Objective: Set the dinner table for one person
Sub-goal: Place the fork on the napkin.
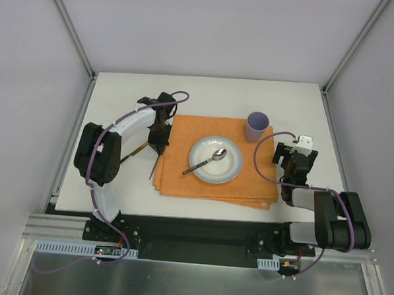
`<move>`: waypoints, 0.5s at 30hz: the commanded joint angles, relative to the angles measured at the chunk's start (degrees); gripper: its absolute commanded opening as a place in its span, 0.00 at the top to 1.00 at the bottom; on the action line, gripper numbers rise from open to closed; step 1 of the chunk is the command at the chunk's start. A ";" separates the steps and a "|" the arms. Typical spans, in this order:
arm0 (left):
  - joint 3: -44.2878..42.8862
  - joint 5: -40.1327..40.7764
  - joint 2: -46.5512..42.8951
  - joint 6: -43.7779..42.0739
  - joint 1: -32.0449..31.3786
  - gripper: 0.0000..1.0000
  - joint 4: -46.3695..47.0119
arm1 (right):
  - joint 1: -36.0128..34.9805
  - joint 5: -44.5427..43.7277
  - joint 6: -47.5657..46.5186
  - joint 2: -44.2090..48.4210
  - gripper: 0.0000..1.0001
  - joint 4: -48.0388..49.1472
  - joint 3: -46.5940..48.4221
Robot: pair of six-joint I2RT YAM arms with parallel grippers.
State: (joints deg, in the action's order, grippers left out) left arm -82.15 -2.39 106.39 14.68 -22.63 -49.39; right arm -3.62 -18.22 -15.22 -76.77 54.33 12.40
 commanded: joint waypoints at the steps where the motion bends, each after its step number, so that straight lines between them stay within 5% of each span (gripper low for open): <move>1: 1.64 -0.50 -0.40 -0.62 -1.18 1.00 4.03 | 0.01 -0.77 0.11 0.75 0.04 3.42 0.16; 15: -8.90 -3.05 5.58 7.73 -1.80 1.00 3.68 | 0.01 -0.77 0.11 0.75 0.04 3.42 0.16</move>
State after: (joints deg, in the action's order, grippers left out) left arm -86.83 -2.90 111.20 17.54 -24.03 -45.21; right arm -3.62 -18.22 -15.22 -76.77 54.30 12.40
